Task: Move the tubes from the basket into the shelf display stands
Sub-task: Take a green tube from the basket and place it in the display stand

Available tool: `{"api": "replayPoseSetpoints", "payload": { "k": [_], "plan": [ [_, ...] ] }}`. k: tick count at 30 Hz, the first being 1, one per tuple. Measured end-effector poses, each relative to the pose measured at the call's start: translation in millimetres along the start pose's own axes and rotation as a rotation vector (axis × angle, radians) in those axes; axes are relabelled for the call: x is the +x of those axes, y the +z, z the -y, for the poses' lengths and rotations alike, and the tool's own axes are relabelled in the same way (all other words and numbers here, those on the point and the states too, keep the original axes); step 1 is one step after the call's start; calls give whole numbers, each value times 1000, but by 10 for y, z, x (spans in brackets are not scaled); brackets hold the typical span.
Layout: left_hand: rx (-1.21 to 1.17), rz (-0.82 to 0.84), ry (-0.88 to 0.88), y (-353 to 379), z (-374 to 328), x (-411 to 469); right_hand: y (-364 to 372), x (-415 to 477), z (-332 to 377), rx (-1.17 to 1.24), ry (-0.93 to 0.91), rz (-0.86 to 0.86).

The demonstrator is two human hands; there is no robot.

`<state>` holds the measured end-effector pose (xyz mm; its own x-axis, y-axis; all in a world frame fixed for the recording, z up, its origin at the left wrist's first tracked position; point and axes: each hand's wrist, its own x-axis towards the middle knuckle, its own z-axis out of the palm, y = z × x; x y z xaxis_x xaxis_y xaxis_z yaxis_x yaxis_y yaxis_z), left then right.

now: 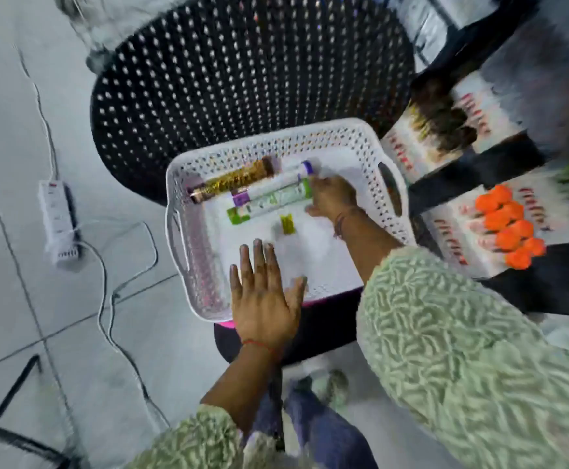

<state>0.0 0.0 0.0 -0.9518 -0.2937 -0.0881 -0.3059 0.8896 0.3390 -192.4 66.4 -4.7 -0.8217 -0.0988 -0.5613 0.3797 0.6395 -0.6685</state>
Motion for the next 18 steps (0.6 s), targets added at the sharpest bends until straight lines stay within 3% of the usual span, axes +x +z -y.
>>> {"api": "replayPoseSetpoints", "payload": {
  "k": [4,9,15,18],
  "plan": [
    [3,-36,-20,58,38,-42,213,127,114,320,200,-44],
    [27,-1,-17,114,121,-84,158,-87,-94,674,230,-35],
    [-29,80,16,27,178,-82,-729,-902,-258,700,41,-208],
    [-108,80,90,-49,-173,43,-1426,-1398,-303,606,-36,-379]
  ]
}}
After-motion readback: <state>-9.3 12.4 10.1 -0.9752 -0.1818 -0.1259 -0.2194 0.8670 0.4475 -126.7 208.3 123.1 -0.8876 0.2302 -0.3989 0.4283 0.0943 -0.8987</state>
